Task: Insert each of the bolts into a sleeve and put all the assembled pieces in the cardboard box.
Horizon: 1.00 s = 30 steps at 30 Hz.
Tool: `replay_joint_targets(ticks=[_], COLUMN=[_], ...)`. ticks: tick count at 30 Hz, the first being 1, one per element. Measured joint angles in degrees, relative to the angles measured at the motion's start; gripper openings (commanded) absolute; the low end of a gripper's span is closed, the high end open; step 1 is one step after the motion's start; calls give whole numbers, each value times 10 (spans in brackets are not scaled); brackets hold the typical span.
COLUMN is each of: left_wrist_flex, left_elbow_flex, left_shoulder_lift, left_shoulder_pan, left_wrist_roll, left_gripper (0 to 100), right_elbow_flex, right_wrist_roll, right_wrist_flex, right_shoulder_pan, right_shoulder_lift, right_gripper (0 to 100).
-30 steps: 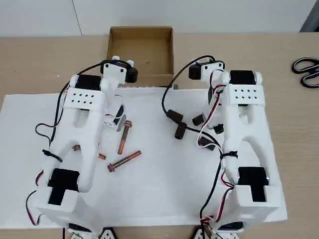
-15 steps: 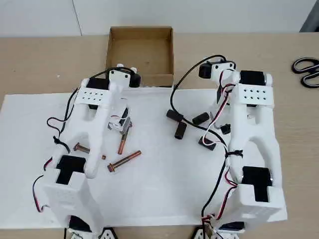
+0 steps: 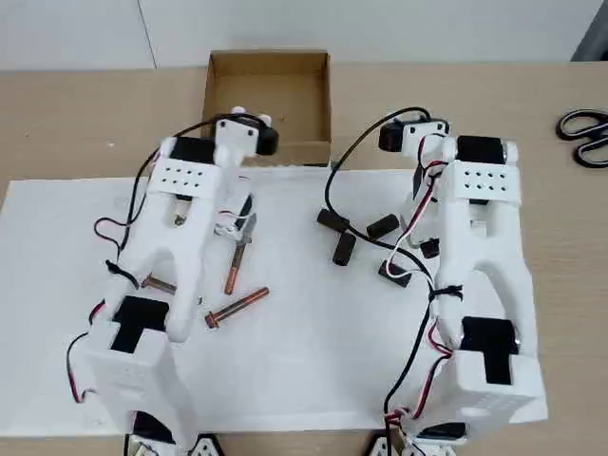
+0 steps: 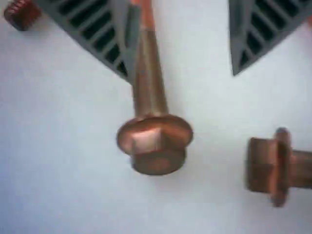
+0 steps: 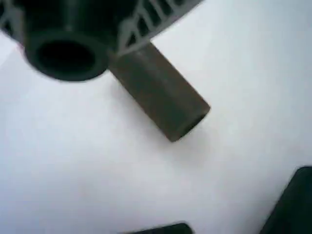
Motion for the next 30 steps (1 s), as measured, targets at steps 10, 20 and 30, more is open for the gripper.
replay_joint_targets(ticks=[10,20,30], left_wrist_flex=[-1,-37,-43], left_elbow_flex=[0,0,-6], left_shoulder_lift=[5,82,105], left_shoulder_pan=[18,18,25], left_wrist_roll=[7,9,20], left_gripper=[126,123,6], right_elbow_flex=[0,0,0], right_wrist_roll=[0,0,0], right_wrist_flex=[-1,-1,-2], right_shoulder_pan=[0,0,0], right_shoulder_lift=[0,0,0], right_gripper=[5,5,5])
